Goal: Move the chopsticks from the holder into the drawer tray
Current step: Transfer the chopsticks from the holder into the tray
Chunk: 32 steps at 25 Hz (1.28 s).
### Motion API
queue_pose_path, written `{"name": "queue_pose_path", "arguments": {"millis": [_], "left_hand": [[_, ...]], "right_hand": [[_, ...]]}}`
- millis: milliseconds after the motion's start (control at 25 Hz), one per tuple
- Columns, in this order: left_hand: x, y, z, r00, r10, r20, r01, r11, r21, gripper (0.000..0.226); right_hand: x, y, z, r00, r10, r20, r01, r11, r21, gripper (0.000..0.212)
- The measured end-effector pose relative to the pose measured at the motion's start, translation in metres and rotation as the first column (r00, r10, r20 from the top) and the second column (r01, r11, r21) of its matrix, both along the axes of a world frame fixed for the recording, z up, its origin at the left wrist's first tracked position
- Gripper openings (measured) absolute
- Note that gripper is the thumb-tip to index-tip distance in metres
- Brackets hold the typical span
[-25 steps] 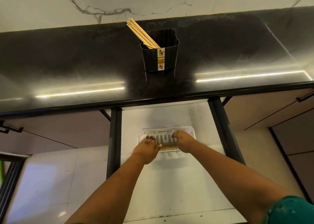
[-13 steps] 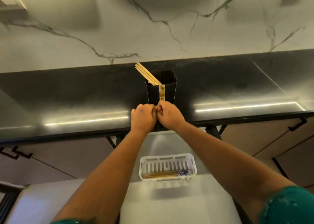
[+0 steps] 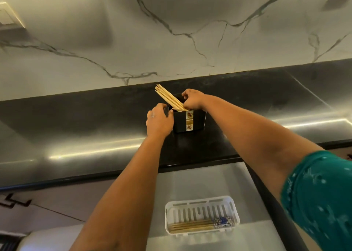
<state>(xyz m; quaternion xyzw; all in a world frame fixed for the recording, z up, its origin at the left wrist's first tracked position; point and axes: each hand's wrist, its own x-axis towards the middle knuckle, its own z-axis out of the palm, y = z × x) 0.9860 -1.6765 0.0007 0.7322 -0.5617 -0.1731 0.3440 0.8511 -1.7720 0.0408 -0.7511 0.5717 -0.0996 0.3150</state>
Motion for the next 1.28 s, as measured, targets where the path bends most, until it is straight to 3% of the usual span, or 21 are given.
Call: {"name": "queue_pose_path", "arguments": {"millis": [80,200,360,600,840,1000,1120,1280], "left_hand": [[0.003,-0.006,-0.010,0.992,0.033,-0.118,-0.028,0.999,0.036,0.052],[0.006,-0.018,-0.017,0.971,0.066,-0.230,-0.054,0.997,0.059,0.055],[0.004,-0.029,-0.013,0.970,0.041,-0.238,-0.028,0.998,0.057,0.046],[-0.009,-0.029,-0.017,0.978,0.036,-0.205,-0.025,0.998,0.053,0.036],[-0.007,-0.023,-0.006,0.983,0.047,-0.175,-0.035,0.997,0.071,0.038],[-0.001,-0.019,-0.003,0.977,0.061,-0.205,-0.045,0.996,0.081,0.058],[0.001,-0.014,0.007,0.966,0.084,-0.245,-0.084,0.996,0.010,0.057],[-0.007,0.002,0.038,0.868,0.081,-0.490,-0.143,0.986,-0.089,0.046]], "right_hand": [[0.008,-0.013,0.002,0.997,0.010,0.076,-0.023,0.985,0.171,0.073],[0.022,-0.029,-0.002,0.992,0.126,0.030,-0.129,0.967,0.221,0.081],[0.023,-0.043,-0.016,0.990,0.135,-0.032,-0.129,0.983,0.129,0.069],[0.024,-0.046,-0.037,0.951,0.168,-0.259,-0.198,0.976,-0.095,0.043],[0.023,-0.047,-0.040,0.962,0.140,-0.234,-0.173,0.976,-0.130,0.032],[0.014,-0.039,-0.026,0.993,0.088,-0.072,-0.105,0.955,-0.278,0.025],[0.006,-0.032,-0.004,0.991,0.068,0.114,-0.022,0.930,-0.367,0.023],[-0.004,-0.007,0.045,0.913,0.099,0.396,0.106,0.879,-0.465,0.018]]}}
